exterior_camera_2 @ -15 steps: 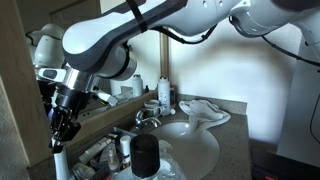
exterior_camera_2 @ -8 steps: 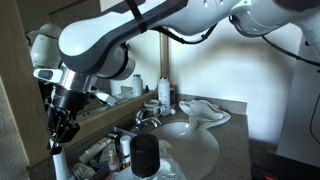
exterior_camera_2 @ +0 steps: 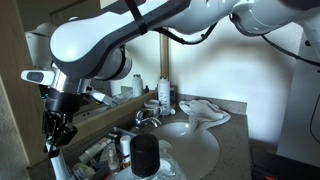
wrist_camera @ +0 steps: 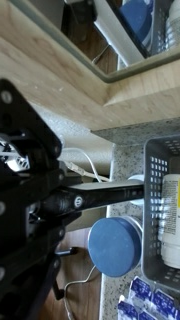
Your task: Attach the electric toothbrush to its charging port
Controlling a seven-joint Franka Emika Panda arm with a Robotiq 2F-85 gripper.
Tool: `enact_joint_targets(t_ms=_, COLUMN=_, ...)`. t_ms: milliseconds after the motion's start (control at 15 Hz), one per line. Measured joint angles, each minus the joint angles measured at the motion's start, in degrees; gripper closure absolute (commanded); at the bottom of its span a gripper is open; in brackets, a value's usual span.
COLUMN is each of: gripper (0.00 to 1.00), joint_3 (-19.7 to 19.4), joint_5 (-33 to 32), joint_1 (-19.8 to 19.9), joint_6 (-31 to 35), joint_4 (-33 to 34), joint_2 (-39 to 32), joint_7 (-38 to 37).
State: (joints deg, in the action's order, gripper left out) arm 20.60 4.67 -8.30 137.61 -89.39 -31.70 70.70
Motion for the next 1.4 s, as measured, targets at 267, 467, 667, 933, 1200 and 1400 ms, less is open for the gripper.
enact_joint_targets(t_ms=267, gripper=0.37, joint_3=-1.2, joint_5=-1.5, joint_1=-0.9, joint_6=0.2, joint_4=-0.1, joint_2=-0.2, joint_7=-0.2)
enact_joint_targets(t_ms=467, gripper=0.16, joint_3=-2.0, joint_5=-2.4, joint_1=-1.4, joint_6=0.2, joint_4=-0.1, joint_2=-0.1, joint_7=-0.4)
enact_joint_targets(t_ms=667, gripper=0.00, joint_3=-2.5, joint_5=-2.7, joint_1=-1.7, joint_6=0.2, joint_4=0.0, joint_2=-0.1, joint_7=-0.8)
enact_joint_targets(t_ms=933, gripper=0.00, joint_3=-2.7, joint_5=-3.1, joint_1=-1.9, joint_6=0.2, joint_4=0.0, joint_2=-0.1, joint_7=-1.5)
enact_joint_targets(t_ms=1200, gripper=0.00, joint_3=-2.7, joint_5=-3.1, joint_1=-1.9, joint_6=0.2, joint_4=0.0, joint_2=0.0, joint_7=-1.5)
enact_joint_targets(t_ms=1400, gripper=0.00, joint_3=-3.0, joint_5=-3.1, joint_1=-1.9, joint_6=0.2, joint_4=0.0, joint_2=0.0, joint_7=-1.5)
